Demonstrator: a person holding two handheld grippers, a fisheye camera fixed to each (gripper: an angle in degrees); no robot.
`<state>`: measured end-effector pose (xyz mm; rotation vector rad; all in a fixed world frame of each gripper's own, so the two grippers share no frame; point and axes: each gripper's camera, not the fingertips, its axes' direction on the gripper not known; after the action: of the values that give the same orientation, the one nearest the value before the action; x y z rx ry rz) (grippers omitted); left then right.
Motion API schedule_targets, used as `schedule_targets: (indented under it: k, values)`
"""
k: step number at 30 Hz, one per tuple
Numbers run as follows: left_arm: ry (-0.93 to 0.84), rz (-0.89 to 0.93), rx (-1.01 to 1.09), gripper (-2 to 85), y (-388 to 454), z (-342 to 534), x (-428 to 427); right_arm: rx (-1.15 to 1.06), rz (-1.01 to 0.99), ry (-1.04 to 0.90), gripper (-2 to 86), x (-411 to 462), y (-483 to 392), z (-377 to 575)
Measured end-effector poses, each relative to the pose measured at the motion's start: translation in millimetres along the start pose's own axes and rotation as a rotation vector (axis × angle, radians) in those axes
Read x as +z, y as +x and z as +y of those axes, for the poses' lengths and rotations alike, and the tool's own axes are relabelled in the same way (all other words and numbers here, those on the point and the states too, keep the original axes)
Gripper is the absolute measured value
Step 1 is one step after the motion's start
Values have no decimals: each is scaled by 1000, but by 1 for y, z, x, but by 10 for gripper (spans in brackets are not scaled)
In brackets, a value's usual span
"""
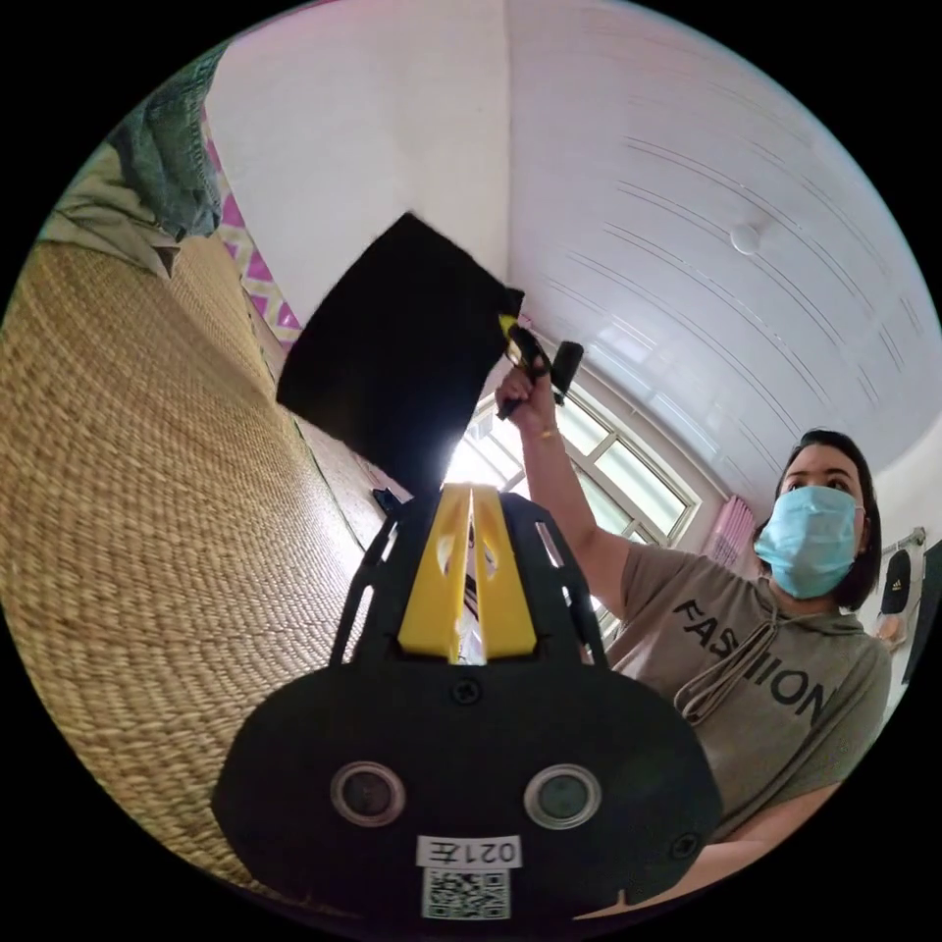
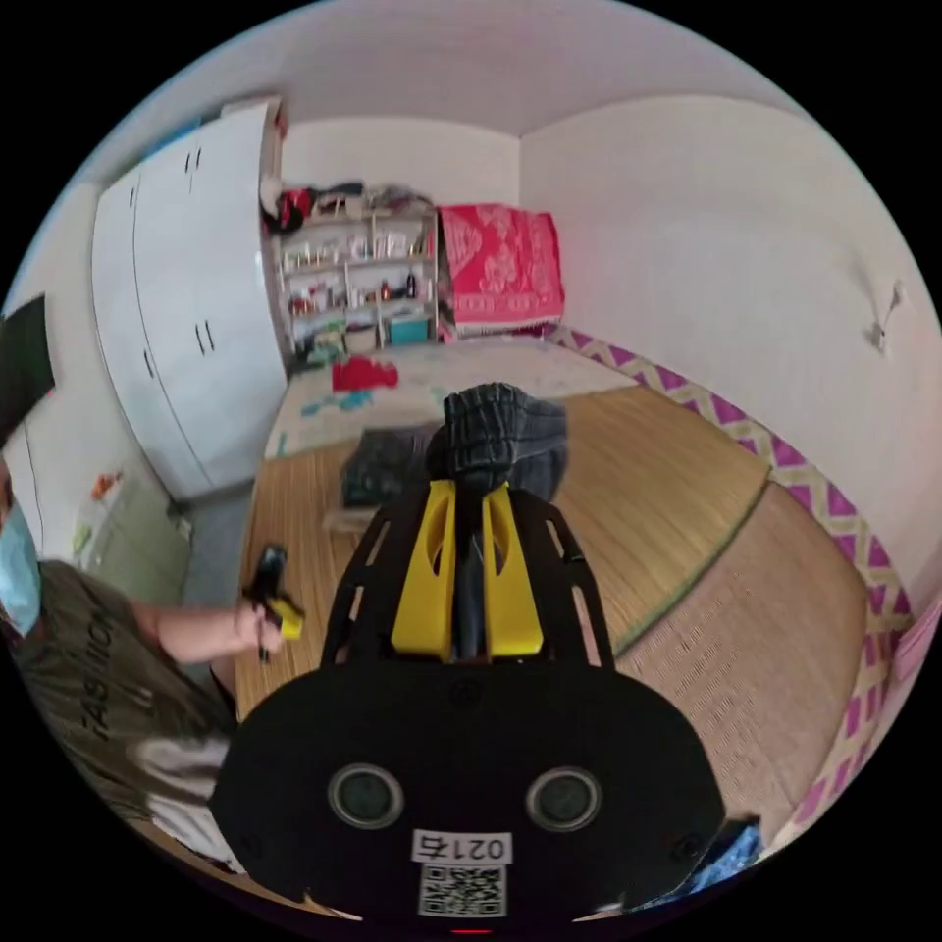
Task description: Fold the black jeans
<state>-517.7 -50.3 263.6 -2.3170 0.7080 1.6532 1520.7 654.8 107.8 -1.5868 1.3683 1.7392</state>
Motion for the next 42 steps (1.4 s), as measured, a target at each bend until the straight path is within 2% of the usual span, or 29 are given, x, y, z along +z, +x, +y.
schedule_targets:
  k: [4, 7, 9, 11, 13, 16, 18, 20, 27, 30, 34, 38, 42]
  values:
    - [-7, -42, 12, -9, 6, -5, 9, -114, 97, -324, 42, 66, -81, 130]
    - [-24, -132, -15, -9, 16, -8, 19, -79, 104, -490, 47, 141, -127, 255]
    - [-24, -118, -71, -9, 21, -9, 26, 4, 30, -449, 56, 153, -138, 302]
    - [-39, -110, -168, -9, 25, -8, 35, 133, 31, -336, 83, 132, -134, 326]
    - [-31, -144, -213, -9, 30, -3, 38, 166, 30, -266, 97, 107, -125, 333]
    - [-7, -207, -242, -9, 39, 8, 44, 129, 66, -186, 126, 75, -116, 334]
    - [8, -283, -191, -9, 53, 14, 51, 59, 130, -162, 126, 65, -120, 331]
    - [-6, -435, -107, -9, 76, 17, 67, -56, 242, -143, 110, 62, -130, 326]
    - [-25, -598, -106, -10, 102, 16, 97, -91, 370, -174, 64, 57, -71, 305]
    - [-56, -679, -90, -10, 113, 12, 111, 50, 368, -73, 45, -15, 7, 301]
    - [-159, -683, -31, -10, 123, -6, 162, 338, 334, 111, 36, -192, 188, 332]
    - [-285, -763, 18, -9, 127, -31, 245, 554, 475, 182, 35, -380, 368, 413]
    - [-428, -757, 94, -10, 121, -45, 328, 703, 687, 152, 36, -502, 494, 518]
